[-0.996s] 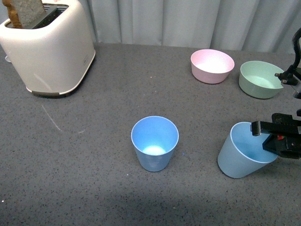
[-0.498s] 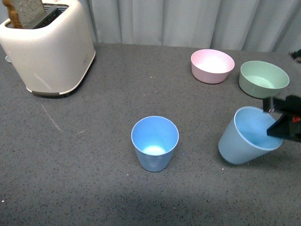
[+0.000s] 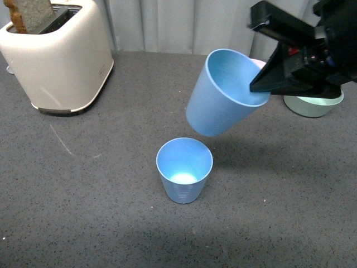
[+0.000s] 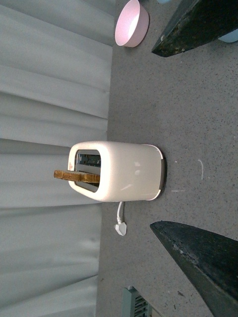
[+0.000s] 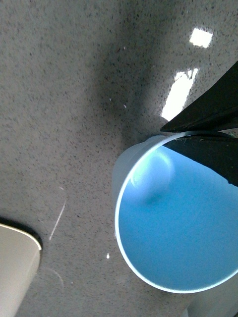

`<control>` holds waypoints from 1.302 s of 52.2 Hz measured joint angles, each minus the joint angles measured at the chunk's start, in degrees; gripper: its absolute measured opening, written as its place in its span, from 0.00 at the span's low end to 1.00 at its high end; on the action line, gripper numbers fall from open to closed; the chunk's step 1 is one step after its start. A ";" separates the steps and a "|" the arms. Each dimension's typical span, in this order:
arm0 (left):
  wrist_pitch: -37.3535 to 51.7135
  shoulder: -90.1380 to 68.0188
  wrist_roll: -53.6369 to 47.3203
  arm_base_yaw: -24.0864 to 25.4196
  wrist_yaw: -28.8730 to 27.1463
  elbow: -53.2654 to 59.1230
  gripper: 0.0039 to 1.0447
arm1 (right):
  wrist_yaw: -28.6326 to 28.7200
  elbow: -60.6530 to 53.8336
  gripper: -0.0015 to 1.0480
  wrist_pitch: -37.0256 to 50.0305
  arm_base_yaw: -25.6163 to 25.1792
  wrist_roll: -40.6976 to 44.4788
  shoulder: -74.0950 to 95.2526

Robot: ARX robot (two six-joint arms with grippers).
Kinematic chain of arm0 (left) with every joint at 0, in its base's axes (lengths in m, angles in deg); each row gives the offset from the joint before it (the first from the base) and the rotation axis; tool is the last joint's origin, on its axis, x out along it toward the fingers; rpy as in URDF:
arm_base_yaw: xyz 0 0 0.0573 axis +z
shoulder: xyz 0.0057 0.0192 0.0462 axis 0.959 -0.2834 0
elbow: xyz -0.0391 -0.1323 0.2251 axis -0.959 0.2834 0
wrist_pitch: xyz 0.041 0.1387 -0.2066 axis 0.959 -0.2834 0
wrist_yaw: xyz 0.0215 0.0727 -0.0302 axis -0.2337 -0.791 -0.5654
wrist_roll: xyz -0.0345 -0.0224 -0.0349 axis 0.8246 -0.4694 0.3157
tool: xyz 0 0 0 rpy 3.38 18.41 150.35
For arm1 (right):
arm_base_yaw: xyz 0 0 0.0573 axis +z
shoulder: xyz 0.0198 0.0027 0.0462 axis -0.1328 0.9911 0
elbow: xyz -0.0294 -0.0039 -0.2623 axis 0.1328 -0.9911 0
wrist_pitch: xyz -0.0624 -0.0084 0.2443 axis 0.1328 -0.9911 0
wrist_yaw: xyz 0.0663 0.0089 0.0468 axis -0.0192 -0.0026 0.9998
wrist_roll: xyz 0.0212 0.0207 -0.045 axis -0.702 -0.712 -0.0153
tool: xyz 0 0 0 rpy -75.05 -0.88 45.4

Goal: Stack blue cups with both arms

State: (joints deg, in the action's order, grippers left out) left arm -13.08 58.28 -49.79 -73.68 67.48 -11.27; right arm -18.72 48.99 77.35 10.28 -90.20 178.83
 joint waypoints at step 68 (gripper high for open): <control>0.00 0.00 0.00 0.00 0.00 0.00 0.94 | -0.90 0.83 0.63 -1.57 5.92 -0.46 4.02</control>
State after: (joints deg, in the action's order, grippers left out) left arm -13.08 58.28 -49.79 -73.68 67.48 -11.27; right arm -19.61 49.82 75.78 16.20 -90.66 182.85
